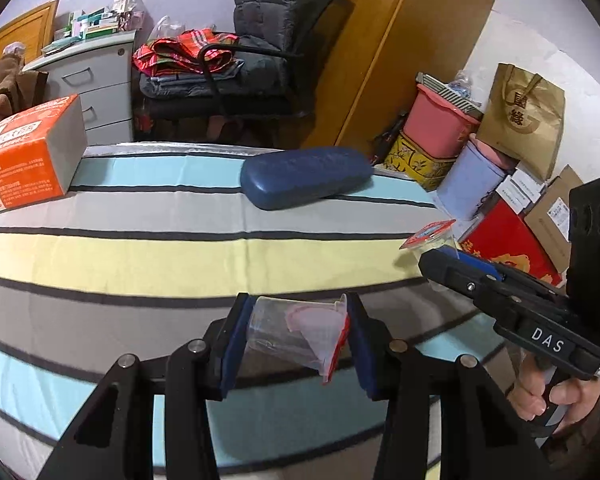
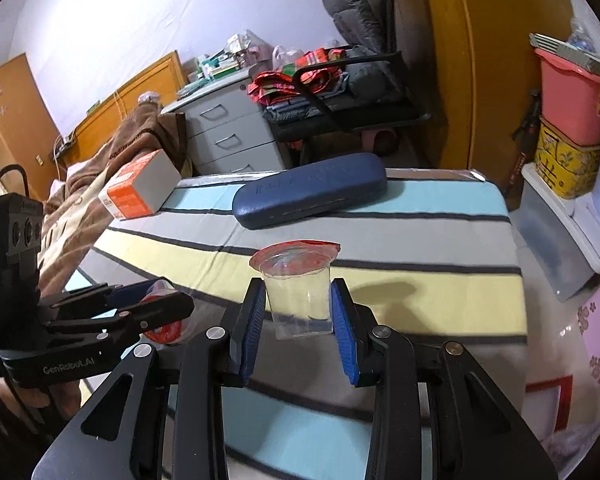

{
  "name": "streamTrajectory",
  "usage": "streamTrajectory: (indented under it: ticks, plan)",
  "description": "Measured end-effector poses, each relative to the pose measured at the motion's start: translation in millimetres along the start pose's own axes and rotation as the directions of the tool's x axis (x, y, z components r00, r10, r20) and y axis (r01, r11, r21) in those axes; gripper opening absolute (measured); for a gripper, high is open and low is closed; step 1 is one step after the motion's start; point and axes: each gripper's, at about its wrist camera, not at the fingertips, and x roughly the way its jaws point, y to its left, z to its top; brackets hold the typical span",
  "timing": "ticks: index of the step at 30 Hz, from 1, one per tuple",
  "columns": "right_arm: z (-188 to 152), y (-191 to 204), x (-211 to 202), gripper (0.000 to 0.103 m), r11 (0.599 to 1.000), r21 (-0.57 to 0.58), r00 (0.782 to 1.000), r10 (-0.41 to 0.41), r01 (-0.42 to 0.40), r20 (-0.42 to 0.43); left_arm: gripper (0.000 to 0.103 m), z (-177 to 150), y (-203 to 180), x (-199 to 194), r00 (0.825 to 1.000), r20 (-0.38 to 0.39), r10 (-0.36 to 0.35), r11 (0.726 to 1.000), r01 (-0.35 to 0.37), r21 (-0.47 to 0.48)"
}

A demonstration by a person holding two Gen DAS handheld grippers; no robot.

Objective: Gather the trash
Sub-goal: 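Carry the clear cup and red lid with both tools over the bin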

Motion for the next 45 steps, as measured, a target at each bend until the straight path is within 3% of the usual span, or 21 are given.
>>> streamTrajectory:
  ticks: [15, 22, 30, 39, 45]
  plan:
    - [-32, 3, -97, 0.035, 0.996, 0.077, 0.987, -0.052, 0.041, 0.150, 0.048, -27, -92, -78, 0.988, 0.087, -0.125, 0.987, 0.115, 0.115]
    - [-53, -15, -145, 0.035, 0.987, 0.118, 0.970, -0.133, 0.111, 0.205, 0.048, -45, -142, -100, 0.978, 0.094, -0.185, 0.969, 0.166, 0.184]
    - [-76, -31, -191, 0.035, 0.967, 0.161, 0.938, -0.232, 0.195, 0.257, 0.048, -70, -198, -119, 0.973, 0.108, -0.202, 0.944, 0.165, 0.285]
    - [-105, -52, -226, 0.035, 0.941, 0.212, 0.908, -0.316, 0.264, 0.275, 0.048, -96, -250, -118, 0.964, 0.055, -0.260, 0.910, 0.226, 0.348]
    - [-124, -75, -229, 0.035, 0.917, 0.242, 0.902, -0.370, 0.316, 0.222, 0.048, -113, -281, -105, 0.957, 0.005, -0.289, 0.890, 0.267, 0.369]
